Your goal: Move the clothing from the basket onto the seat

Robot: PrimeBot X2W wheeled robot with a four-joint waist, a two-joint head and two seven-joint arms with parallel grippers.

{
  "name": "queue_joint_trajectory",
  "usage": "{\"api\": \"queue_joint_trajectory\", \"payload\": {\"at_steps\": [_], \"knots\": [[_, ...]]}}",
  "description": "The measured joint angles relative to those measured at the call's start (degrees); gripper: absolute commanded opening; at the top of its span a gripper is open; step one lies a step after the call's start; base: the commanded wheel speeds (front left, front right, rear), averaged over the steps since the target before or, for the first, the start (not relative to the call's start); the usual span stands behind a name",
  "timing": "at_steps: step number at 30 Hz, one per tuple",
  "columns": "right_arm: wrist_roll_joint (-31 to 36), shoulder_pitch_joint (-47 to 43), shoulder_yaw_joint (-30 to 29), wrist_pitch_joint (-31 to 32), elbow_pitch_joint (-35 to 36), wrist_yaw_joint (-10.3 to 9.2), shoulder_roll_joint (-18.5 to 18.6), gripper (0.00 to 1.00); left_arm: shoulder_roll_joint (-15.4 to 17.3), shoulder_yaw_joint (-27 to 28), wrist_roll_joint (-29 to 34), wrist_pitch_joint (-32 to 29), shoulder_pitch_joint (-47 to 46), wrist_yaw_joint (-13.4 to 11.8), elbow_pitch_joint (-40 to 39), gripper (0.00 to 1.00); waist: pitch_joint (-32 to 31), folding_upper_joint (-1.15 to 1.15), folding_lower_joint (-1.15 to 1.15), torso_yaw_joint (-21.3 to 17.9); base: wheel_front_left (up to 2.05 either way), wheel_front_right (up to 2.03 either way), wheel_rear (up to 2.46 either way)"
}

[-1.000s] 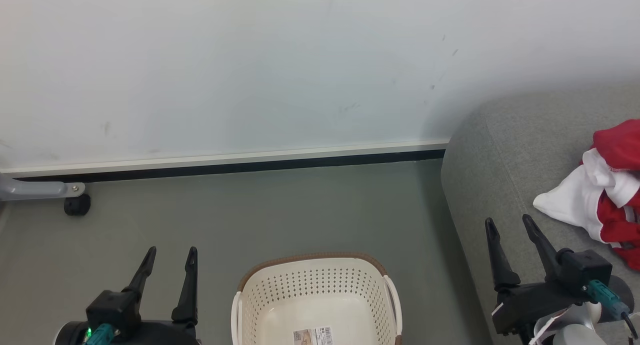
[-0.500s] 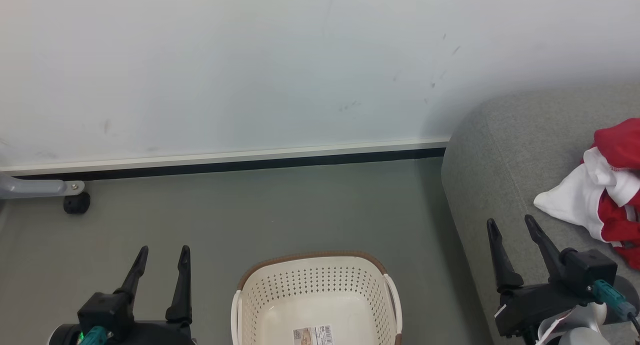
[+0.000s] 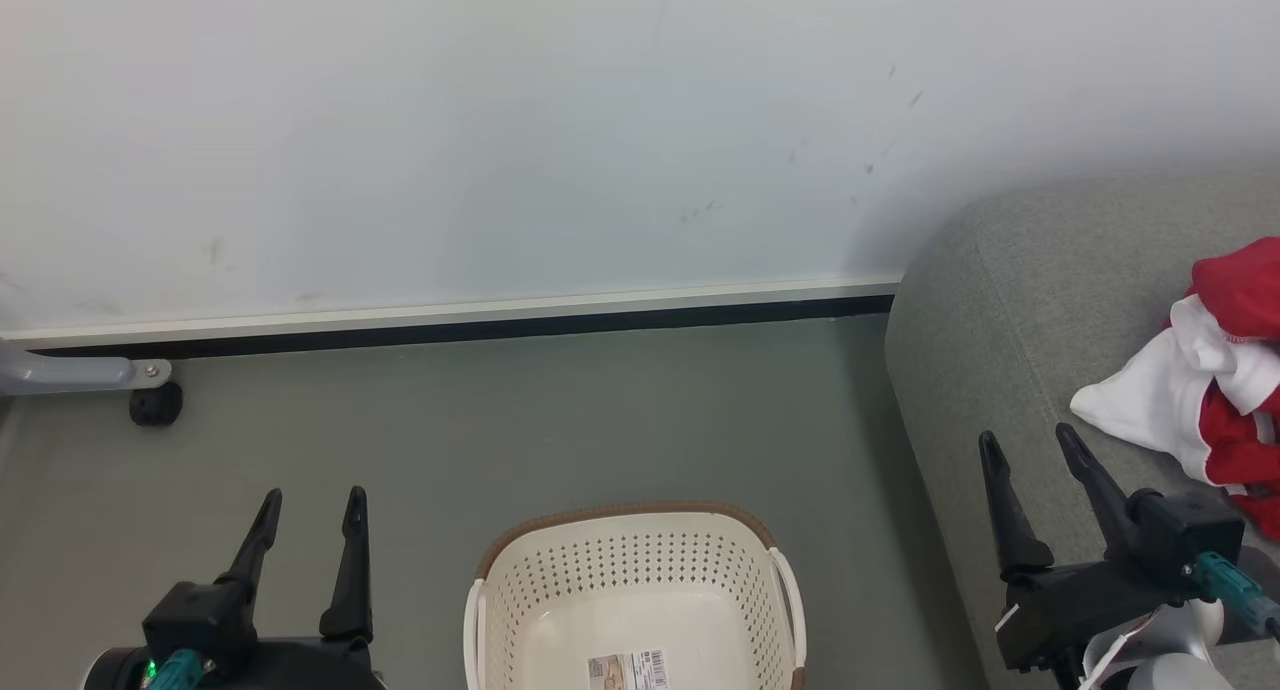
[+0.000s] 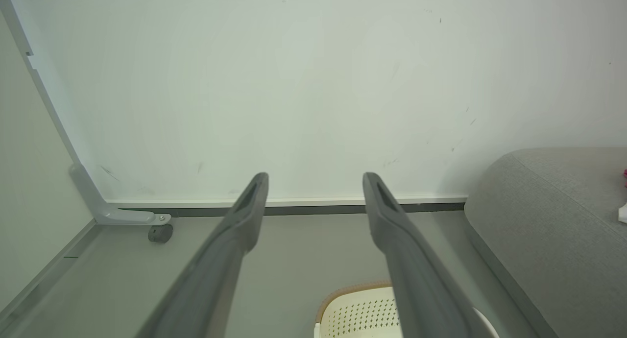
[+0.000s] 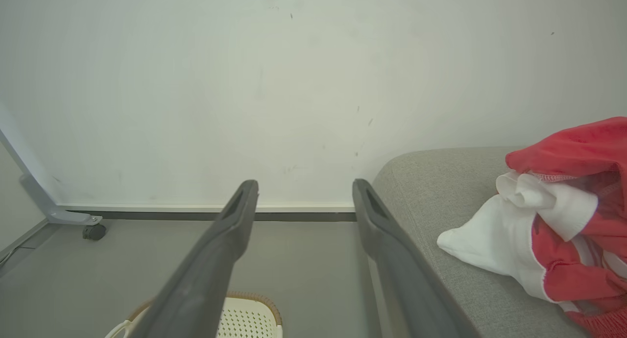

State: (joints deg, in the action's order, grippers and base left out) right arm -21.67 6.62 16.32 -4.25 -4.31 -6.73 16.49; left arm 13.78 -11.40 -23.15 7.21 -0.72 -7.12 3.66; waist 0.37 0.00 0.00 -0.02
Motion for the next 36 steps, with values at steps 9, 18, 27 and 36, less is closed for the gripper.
{"api": "queue_joint_trajectory", "payload": {"at_steps": [9, 18, 27, 36], "knots": [[0.11, -0.47, -0.54, 1.21, 1.37, -0.32, -0.18, 0.00, -1.07, 0.04, 1.16, -0.12, 0.03, 0.01, -0.14, 0.00, -0.11, 0.00, 0.00, 0.18, 0.00, 0.00, 0.00], [-1.46, -2.41, -1.25, 1.51, -0.77, 0.19, -1.77, 0.00, -2.24, 0.32, -0.55, -0.65, 1.26, 0.58, 1.96, 0.00, -0.11, 0.00, 0.00, 0.18, 0.00, 0.00, 0.00], [-8.59, -2.41, -3.46, 2.68, -1.91, 1.29, -2.96, 0.00, -3.14, 2.00, -7.26, -2.15, 1.20, 1.67, 3.16, 0.00, -0.12, 0.00, 0.00, 0.16, 0.00, 0.00, 0.00], [-15.40, -2.39, -5.75, 3.71, -3.13, 2.57, -4.04, 0.00, -3.96, 3.63, -13.80, -3.60, 1.05, 3.11, 4.14, 0.00, -0.13, 0.00, 0.00, 0.14, 0.00, 0.00, 0.00]]}}
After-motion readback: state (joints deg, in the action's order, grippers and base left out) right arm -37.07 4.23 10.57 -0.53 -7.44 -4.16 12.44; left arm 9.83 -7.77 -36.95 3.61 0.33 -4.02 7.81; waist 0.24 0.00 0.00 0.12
